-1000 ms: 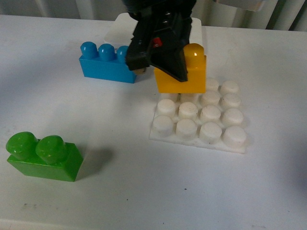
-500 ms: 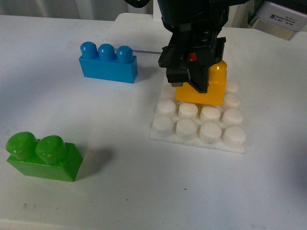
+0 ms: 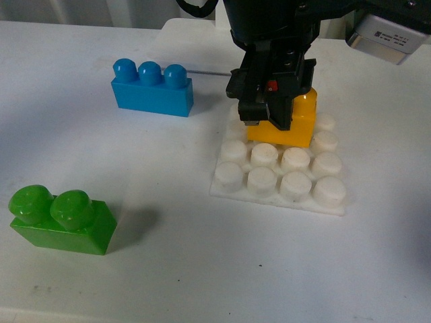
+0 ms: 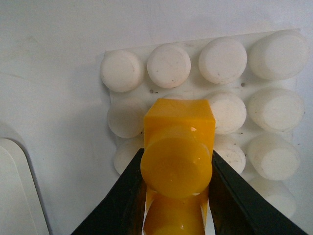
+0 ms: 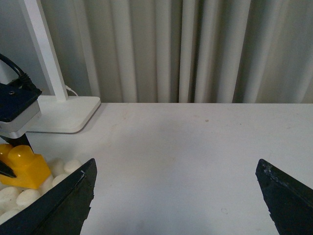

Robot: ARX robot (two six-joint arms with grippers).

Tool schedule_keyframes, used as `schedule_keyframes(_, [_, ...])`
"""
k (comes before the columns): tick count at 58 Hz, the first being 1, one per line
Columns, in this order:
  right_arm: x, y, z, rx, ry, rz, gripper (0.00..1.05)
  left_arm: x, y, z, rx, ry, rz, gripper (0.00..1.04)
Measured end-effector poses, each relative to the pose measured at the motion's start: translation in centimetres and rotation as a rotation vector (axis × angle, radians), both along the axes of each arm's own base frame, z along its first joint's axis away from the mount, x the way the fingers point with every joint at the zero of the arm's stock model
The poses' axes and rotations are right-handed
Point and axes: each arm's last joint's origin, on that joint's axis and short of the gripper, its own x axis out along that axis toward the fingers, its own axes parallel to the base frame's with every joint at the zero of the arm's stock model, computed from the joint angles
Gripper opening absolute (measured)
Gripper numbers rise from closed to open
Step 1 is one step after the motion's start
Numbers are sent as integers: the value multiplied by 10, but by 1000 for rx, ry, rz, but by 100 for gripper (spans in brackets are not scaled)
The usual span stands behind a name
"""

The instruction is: Insert yellow block into base center

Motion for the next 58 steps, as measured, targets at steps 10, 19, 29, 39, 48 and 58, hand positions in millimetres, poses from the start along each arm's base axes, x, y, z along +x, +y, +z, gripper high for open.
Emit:
schedule_keyframes(10, [0, 0, 0, 0, 0, 0, 96, 1, -2, -3, -1, -9, 4, 31])
schedule_keyframes(19, [0, 0, 0, 0, 0, 0, 96, 2, -4, -7, 2, -3, 7, 31])
schedule_keyframes(29, [0, 0, 0, 0, 0, 0, 96, 0, -6, -13, 11, 7, 9, 31])
schedule_keyframes(39, [0, 0, 0, 0, 0, 0, 96, -2, -7, -19, 17, 14, 4, 31])
schedule_keyframes(48, [0, 0, 0, 0, 0, 0, 96, -2, -8, -20, 13, -5, 6, 31])
schedule_keyframes(58, [0, 0, 0, 0, 0, 0, 96, 0, -6, -17, 18, -37, 25, 48])
